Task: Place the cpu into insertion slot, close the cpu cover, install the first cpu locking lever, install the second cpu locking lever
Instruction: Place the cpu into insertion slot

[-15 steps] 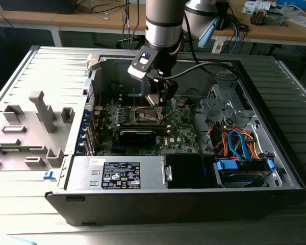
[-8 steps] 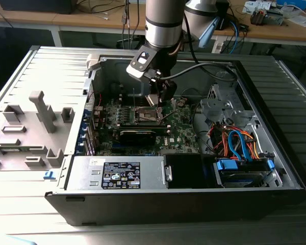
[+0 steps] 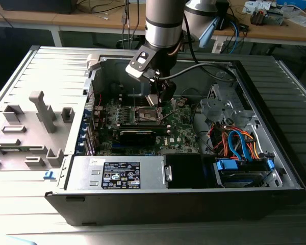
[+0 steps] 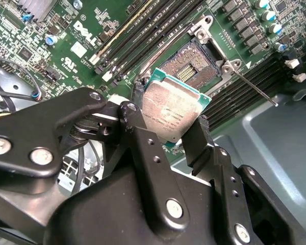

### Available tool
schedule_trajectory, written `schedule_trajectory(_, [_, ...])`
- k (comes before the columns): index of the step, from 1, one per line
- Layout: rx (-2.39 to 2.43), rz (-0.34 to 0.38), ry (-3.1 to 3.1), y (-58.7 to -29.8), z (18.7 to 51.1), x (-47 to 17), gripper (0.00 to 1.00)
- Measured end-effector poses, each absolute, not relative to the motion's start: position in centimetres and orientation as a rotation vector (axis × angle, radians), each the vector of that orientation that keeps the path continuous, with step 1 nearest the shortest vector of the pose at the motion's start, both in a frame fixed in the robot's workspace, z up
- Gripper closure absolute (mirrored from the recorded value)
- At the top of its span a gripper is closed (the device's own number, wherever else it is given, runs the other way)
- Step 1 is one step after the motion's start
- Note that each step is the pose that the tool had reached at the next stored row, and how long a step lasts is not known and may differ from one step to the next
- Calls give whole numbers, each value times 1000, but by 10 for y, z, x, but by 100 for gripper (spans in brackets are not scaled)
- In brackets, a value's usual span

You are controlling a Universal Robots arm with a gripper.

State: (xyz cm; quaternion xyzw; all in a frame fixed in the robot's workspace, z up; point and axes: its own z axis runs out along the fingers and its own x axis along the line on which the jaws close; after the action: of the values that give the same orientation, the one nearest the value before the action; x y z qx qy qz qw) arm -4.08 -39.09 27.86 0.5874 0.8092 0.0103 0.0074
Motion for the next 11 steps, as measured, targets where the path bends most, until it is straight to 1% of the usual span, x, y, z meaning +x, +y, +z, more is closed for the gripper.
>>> schedule_trajectory(11, [1887, 32, 2493, -391, 278, -41, 45])
